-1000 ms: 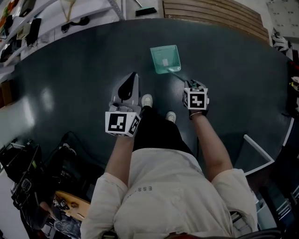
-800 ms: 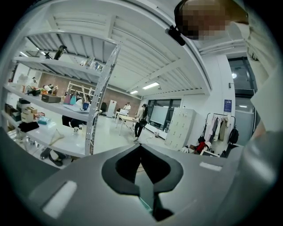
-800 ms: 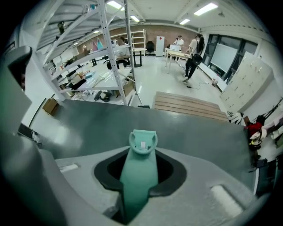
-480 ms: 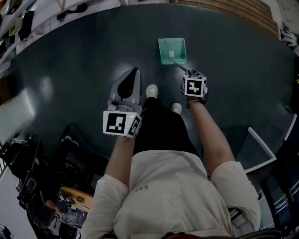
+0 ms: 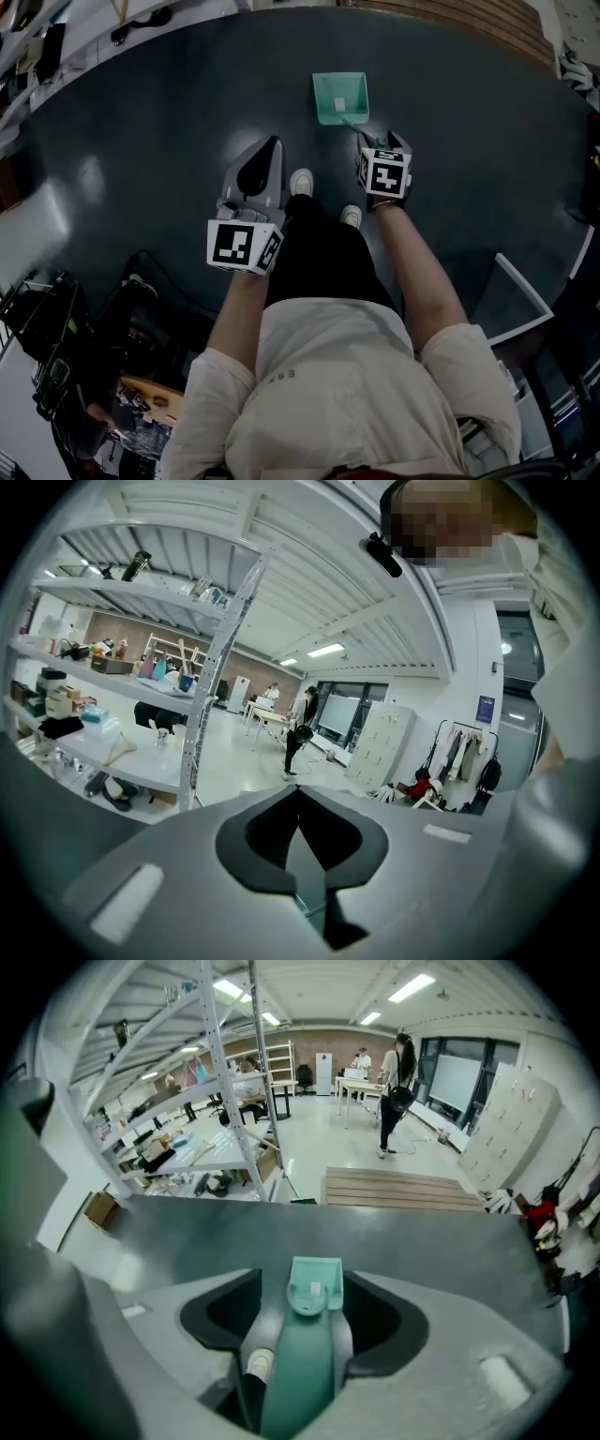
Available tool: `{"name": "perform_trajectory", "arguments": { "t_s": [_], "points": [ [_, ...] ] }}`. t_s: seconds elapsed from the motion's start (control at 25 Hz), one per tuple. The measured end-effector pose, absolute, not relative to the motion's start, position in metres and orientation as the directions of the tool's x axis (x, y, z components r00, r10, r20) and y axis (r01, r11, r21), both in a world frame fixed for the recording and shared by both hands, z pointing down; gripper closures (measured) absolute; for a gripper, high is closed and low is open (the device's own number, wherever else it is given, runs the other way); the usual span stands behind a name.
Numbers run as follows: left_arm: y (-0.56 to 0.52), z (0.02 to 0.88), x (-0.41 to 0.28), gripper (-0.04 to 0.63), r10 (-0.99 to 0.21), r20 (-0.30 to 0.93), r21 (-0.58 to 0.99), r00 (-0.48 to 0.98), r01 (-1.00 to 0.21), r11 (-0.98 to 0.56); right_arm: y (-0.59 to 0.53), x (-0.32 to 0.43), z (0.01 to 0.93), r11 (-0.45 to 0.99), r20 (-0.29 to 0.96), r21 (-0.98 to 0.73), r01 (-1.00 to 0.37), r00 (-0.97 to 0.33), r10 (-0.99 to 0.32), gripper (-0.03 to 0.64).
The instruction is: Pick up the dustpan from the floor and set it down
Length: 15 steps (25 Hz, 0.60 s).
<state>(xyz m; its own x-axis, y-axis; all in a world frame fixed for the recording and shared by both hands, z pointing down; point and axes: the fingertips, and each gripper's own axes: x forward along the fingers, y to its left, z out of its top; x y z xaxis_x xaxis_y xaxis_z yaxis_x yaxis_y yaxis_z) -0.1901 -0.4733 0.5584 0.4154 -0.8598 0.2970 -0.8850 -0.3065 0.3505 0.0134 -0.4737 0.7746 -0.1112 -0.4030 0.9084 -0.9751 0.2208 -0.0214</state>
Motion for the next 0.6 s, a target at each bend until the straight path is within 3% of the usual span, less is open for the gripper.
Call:
{"name": "perform_trajectory", "arguments": {
  "t_s": [0.24, 0.28, 0.36, 0.44, 0.6],
  "points": [
    [-0.463, 0.538, -0.163, 0.591, -0.867, 0.251, 0.338, 0.430, -0.878, -0.338, -0.473, 0.014, 0.700, 0.348, 0.780, -0.085, -0.934, -0.280, -0.560, 0.368],
    [-0.461, 0.530, -0.157, 0.591, -0.869, 0.240, 0.332, 0.434, -0.877, -0.346, -0.473, 0.020, 0.679, 0.364, 0.742, -0.059, -0.930, -0.284, -0.607, 0.387],
    [-0.455, 0.511, -0.148, 0.591, -0.873, 0.216, 0.318, 0.438, -0.876, -0.361, -0.471, 0.033, 0.634, 0.387, 0.658, 0.027, -0.922, -0.275, -0.701, 0.530],
    [-0.448, 0.487, -0.140, 0.591, -0.880, 0.188, 0.304, 0.437, -0.877, -0.371, -0.464, 0.041, 0.592, 0.397, 0.578, 0.090, -0.913, -0.277, -0.768, 0.623],
    [-0.425, 0.447, -0.125, 0.591, -0.887, 0.146, 0.279, 0.437, -0.879, -0.387, -0.442, 0.054, 0.533, 0.398, 0.484, 0.085, -0.913, -0.311, -0.818, 0.623]
  ]
}}
